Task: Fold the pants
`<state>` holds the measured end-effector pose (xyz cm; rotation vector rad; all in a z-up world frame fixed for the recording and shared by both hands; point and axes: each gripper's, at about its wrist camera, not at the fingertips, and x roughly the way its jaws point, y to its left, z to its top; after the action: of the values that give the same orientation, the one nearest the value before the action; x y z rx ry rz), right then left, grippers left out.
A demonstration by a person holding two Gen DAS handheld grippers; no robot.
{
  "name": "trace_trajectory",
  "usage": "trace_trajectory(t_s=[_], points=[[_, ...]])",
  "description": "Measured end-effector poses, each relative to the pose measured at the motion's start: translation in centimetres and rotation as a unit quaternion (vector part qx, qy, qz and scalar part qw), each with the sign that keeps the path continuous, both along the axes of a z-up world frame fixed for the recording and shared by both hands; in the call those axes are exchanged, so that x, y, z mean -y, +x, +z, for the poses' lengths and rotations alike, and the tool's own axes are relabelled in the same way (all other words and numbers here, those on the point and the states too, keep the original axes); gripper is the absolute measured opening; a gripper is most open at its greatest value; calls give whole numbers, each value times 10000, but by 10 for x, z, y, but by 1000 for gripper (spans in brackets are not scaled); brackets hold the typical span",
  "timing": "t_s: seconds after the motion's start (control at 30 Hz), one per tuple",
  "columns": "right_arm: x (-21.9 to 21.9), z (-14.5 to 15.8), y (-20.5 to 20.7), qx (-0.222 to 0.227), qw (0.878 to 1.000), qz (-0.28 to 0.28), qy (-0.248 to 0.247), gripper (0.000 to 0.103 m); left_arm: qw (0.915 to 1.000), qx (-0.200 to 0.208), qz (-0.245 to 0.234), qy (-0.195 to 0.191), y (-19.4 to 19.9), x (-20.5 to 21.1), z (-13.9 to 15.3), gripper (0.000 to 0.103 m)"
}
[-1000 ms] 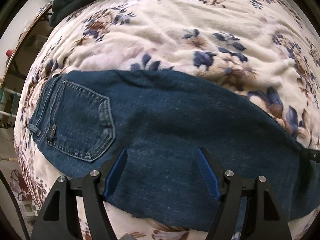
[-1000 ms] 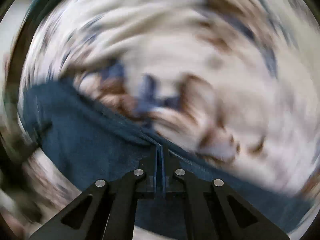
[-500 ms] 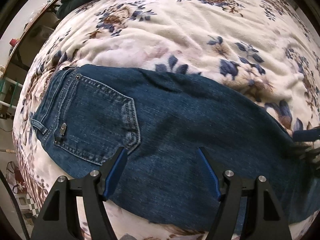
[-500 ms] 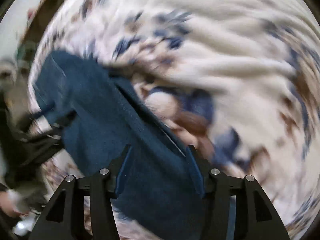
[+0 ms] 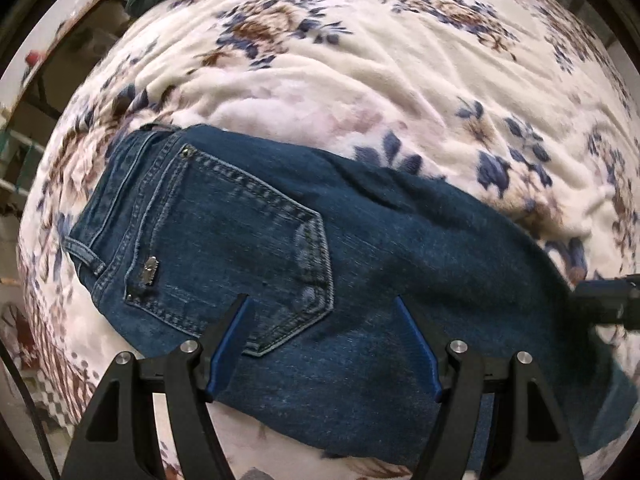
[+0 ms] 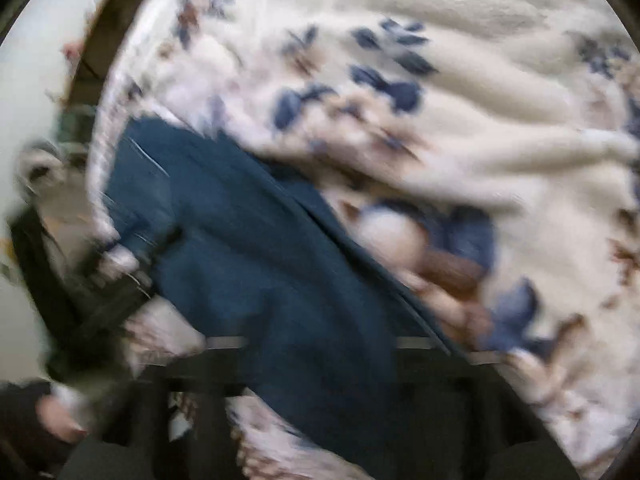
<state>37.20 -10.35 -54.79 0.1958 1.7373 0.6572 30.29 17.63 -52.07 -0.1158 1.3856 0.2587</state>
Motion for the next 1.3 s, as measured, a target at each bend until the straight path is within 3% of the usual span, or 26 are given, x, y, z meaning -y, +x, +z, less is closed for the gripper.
trace_trajectory(t_s=[0.1, 0.13, 0.2, 0.3, 0.37, 0.43, 0.57, 0.67, 0.87, 0.97, 1.03, 1.17, 1.3], points=[[-12, -24, 24, -294, 9983, -375, 342, 75, 9996, -120, 172, -172, 7, -9, 3, 69], [-22, -31, 26, -347, 9971, -464, 494, 57, 9993, -163, 232, -233, 10, -12, 4, 69], [-34, -30, 24, -203, 9976, -424, 505, 37, 9976, -235, 436, -483, 14, -20, 8, 69], [-43, -14, 16, 287, 9979, -327, 480, 26, 9887, -376, 875, -1158, 22, -33, 14, 69], [-48, -5, -5, 758, 9965, -260, 258, 25, 9795, -494, 1070, -1635, 30, -34, 15, 69], [-37, 3, -15, 884, 9953, -352, 205, 25, 9772, -530, 1028, -1779, 36, -27, 18, 69], [0, 1, -36, 586, 9956, -623, 382, 25, 9810, -549, 756, -1698, 51, -8, 18, 69], [2, -25, -35, 289, 9960, -770, 360, 25, 9797, -738, 702, -1725, 56, 2, 4, 69], [-22, -31, -31, 810, 9959, -288, -269, 20, 9694, -1149, 749, -2035, 60, 17, -21, 69], [-28, -32, -36, 1015, 9938, 18, -446, 21, 9742, -1191, 556, -1834, 61, 26, -23, 69], [-17, -29, -34, 852, 9956, -312, -214, 13, 9744, -1227, 510, -1814, 62, 30, -24, 69], [-8, -16, -37, 833, 9950, -533, 150, 8, 9715, -1276, 508, -1932, 64, 35, -25, 69], [-5, -1, -50, 728, 9945, -550, 522, 8, 9533, -1493, 799, -2501, 61, 33, -33, 69]])
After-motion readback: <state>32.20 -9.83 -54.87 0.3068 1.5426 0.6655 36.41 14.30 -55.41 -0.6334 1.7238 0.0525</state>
